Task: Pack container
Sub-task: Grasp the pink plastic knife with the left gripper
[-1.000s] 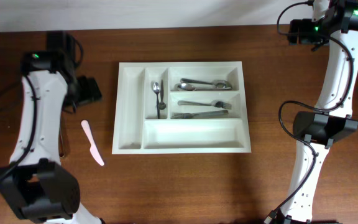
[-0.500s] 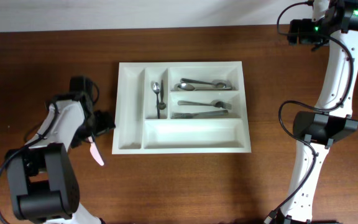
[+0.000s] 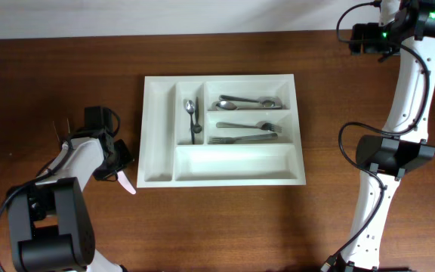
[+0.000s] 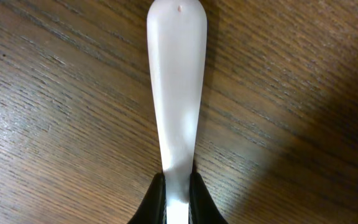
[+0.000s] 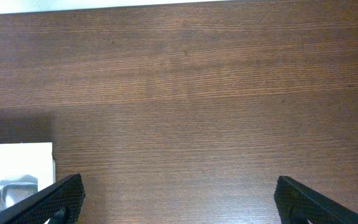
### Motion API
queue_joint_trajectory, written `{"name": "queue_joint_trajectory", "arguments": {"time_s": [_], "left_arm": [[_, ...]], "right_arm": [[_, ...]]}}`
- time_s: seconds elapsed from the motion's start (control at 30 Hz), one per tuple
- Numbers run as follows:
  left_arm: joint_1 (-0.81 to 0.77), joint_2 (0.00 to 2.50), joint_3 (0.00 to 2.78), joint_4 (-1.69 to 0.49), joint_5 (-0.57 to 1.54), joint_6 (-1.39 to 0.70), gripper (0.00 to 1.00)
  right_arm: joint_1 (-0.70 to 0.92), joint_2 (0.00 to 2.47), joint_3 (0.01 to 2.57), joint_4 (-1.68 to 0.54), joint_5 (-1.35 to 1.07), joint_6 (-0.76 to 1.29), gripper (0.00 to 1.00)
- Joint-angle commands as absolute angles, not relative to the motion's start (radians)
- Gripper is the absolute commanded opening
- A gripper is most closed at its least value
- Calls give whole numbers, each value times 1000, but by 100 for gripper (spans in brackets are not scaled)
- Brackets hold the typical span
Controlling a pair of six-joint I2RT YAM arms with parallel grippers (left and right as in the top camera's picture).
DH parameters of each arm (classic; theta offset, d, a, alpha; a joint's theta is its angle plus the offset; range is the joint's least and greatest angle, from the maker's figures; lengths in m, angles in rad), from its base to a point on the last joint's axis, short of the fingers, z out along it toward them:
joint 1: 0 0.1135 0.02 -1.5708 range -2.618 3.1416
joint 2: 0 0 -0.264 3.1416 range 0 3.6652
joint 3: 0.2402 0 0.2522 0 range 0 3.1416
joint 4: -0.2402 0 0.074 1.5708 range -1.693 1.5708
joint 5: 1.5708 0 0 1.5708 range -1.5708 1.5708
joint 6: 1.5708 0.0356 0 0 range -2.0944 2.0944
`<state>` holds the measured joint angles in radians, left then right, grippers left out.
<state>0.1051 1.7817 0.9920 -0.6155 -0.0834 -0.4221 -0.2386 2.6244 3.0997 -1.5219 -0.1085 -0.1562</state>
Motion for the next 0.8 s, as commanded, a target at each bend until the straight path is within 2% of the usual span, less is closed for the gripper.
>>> {"name": "queue_joint_trajectory", "arguments": {"time_s": [0.0,0.53,0.77], "left_arm": [[108,1789,965,-611,-94,-426,2],[107,1699,1159,-669,-93,-341,2],[80,1643,1233,-713,-31,-258,2]], "right_arm": [[-236,2606,3107,-1523,-100,-148,99],[-236,2606,3107,-1523,-100,-148,99],[-236,2606,3107,-1523,-100,-148,99]]}}
